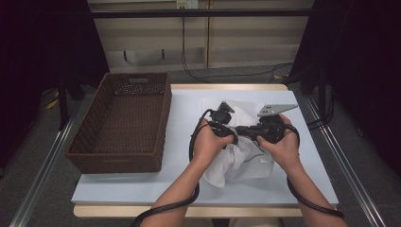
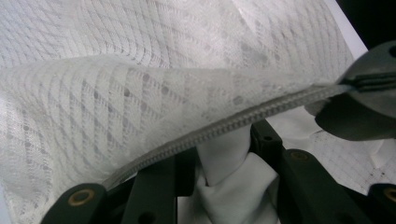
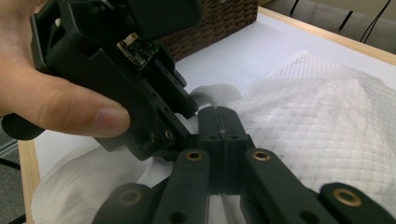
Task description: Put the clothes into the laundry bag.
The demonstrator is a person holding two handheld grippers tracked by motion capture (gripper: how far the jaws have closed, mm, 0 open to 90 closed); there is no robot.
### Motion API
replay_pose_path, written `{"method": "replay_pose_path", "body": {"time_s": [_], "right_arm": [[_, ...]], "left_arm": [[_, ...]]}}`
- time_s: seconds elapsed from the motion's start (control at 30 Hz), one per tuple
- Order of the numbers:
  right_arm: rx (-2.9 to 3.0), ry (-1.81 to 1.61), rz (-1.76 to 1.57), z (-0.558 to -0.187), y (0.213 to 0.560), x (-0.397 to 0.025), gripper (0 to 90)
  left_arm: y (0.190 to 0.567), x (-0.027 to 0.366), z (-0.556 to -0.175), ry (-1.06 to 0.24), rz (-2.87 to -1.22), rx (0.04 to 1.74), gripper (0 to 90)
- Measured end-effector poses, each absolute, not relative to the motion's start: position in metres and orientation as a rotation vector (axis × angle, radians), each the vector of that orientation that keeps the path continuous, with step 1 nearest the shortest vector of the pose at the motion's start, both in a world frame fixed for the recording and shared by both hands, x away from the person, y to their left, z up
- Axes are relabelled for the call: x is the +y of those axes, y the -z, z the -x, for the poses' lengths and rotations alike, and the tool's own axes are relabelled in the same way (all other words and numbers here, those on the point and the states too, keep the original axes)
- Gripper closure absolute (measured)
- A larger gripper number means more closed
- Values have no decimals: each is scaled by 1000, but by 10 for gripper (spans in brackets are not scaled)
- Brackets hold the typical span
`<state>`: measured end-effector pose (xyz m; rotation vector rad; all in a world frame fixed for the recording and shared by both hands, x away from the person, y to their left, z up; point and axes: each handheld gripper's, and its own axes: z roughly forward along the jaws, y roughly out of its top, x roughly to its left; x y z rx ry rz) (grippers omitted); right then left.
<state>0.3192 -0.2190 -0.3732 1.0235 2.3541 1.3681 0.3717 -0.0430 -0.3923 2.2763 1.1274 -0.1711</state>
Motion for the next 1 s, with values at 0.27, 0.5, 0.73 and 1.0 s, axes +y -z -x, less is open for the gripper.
{"method": "replay_pose_path", "body": {"time_s": [0.27,0.5,0.73,1.0], "right_arm": [[2360,-1365,-1029,-320,375,-219,900],[2363,-1354,-1031,-321,376,-219,900],[2368,-1349,-1033,-320,377,-219,900],[2367,-1346,-1040,-321,378,-219,900]], "left_arm": [[393,-46,-372,170,-2277,1118,672],[398,-48,-374,147,-2272,1121,668],[400,-49,-376,134,-2263,1120,651],[402,-50,-377,102,-2223,1141,648]]}}
